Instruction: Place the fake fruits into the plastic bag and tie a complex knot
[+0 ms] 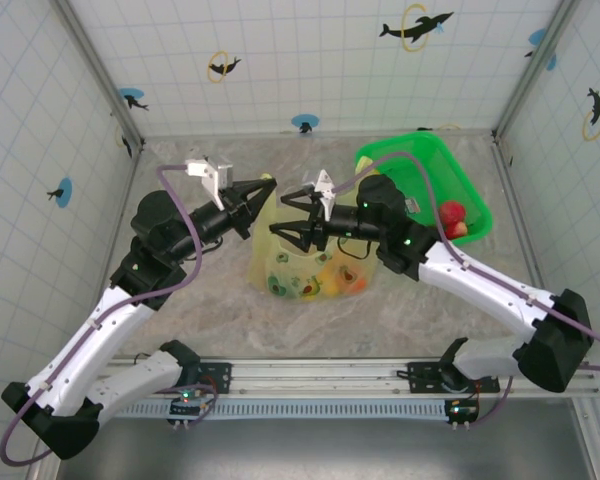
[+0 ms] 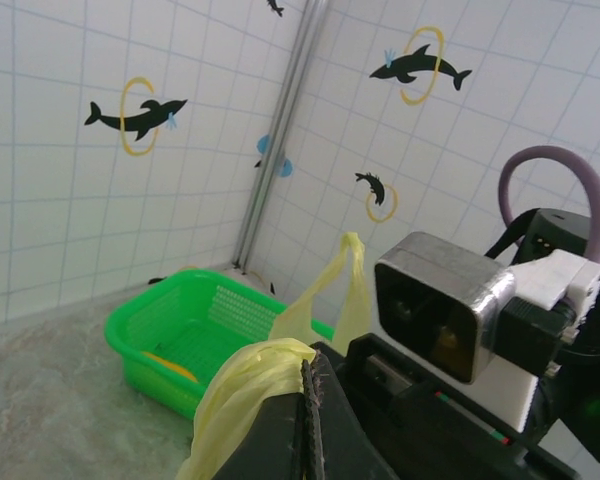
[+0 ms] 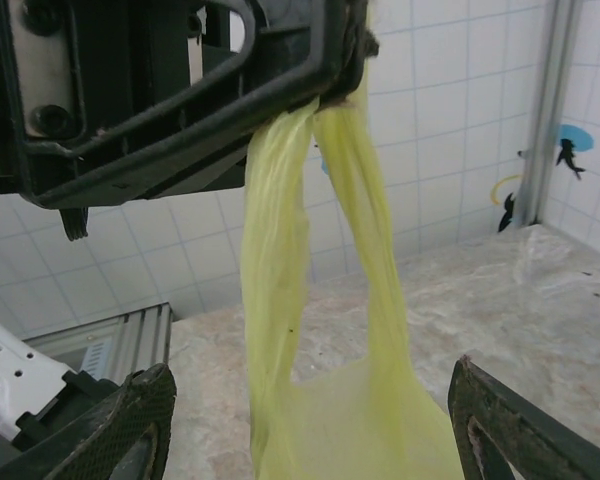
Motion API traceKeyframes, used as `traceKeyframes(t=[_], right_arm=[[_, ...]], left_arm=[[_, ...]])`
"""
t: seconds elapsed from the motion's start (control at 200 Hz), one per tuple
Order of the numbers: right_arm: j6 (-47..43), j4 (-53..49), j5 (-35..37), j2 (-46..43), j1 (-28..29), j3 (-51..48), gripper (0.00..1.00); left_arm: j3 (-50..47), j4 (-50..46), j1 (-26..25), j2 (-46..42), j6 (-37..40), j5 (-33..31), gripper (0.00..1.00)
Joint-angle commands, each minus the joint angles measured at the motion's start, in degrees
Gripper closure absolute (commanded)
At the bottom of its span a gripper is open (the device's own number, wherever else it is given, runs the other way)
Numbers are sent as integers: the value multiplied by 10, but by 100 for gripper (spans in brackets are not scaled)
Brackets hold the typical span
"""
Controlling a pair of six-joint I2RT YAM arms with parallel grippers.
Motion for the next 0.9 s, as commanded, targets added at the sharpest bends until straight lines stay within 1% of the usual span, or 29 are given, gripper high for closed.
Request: traceKeyframes(t=[0.0, 0.135, 0.245, 0.38, 0.43, 0.455, 0.48, 0.6, 0.651, 0.671, 0.711, 0.821, 0.846, 0.896], right_arm=[[-4, 45, -21, 28, -2, 45, 27], [5, 53, -39, 66, -17, 76, 27], [16, 75, -72, 90, -19, 95, 28], [28, 87, -89, 115, -21, 117, 36], [31, 93, -98, 119, -22, 119, 40], [34, 96, -103, 120, -23, 120, 44], [35, 100, -109, 121, -23, 120, 51], [38, 111, -118, 120, -25, 117, 86], [39, 115, -121, 116, -27, 115, 97], [39, 119, -121, 115, -27, 112, 100], [41, 127, -122, 111, -30, 106, 100], [47, 142, -123, 100, -34, 90, 100], [48, 141, -122, 98, -36, 88, 100], [49, 140, -121, 95, -38, 85, 100]], left_arm=[[0, 21, 3, -2, -8, 23, 100], [-10, 34, 3, -8, -17, 25, 100], [-15, 43, 3, -7, -25, 36, 100], [-14, 44, 3, -1, -32, 49, 100], [-14, 43, 3, 0, -33, 49, 100], [-14, 42, 3, 0, -32, 47, 100], [-15, 41, 3, -1, -32, 46, 100], [-14, 36, 3, -2, -28, 42, 100], [-13, 32, 3, -4, -25, 39, 100], [-14, 31, 3, -5, -24, 39, 97], [-14, 27, 3, -9, -19, 35, 87], [-22, 15, 3, -29, 3, 21, 54], [-22, 12, 3, -35, 10, 19, 48], [-37, 2, 3, -51, 24, 14, 41]])
